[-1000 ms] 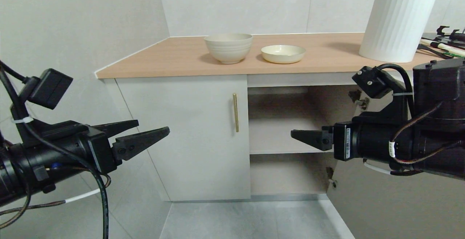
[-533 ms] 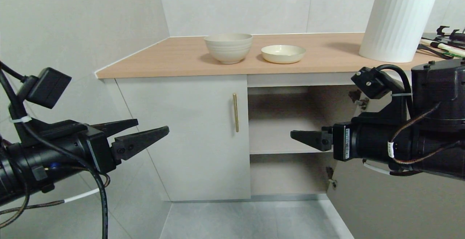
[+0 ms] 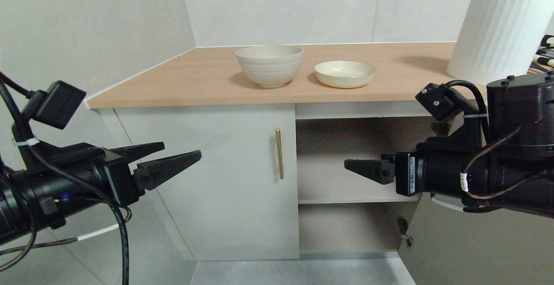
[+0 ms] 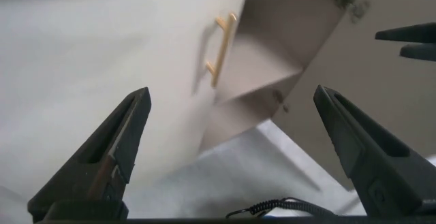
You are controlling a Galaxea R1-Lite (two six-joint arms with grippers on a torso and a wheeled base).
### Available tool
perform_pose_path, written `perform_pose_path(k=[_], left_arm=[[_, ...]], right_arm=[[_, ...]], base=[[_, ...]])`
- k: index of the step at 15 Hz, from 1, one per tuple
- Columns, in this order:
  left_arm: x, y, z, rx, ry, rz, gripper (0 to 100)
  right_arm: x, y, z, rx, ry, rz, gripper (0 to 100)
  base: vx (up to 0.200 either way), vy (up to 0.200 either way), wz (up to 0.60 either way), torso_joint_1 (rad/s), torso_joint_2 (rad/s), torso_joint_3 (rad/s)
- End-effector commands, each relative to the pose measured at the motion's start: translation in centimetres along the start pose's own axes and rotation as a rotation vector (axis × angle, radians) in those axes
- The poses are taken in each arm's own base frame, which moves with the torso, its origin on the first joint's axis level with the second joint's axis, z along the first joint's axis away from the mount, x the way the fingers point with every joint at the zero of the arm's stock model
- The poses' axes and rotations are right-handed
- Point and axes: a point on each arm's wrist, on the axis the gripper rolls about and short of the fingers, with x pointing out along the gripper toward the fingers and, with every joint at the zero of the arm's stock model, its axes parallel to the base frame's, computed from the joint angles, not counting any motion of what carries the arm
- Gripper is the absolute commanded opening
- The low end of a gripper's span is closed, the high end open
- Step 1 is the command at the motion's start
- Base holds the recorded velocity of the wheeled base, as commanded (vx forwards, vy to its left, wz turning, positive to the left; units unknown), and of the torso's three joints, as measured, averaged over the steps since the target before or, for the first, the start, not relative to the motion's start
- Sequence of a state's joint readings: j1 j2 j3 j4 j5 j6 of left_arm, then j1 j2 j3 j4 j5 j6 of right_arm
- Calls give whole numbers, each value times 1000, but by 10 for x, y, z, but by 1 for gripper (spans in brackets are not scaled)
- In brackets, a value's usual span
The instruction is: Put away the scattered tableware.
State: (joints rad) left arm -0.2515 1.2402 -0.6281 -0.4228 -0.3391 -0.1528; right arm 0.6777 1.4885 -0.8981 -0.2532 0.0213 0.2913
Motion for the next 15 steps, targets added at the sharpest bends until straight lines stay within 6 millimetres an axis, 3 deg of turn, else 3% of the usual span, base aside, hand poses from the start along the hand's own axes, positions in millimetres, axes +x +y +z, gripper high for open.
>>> perform_pose_path(k=[1,5,15], left_arm=[[1,0,1,0,-1,0,100],[1,0,1,-1,1,2,100],[-5,-2,4,4,-18,-1,100]], right_arm=[[1,0,0,0,3,0,100],[2,-4,-9,-2,29,-9,100],[-1,-3,-8,-10,22,-9,100]], base=[[200,0,0,2,2,2],[200,0,0,5,0,2],[0,0,0,0,0,0]])
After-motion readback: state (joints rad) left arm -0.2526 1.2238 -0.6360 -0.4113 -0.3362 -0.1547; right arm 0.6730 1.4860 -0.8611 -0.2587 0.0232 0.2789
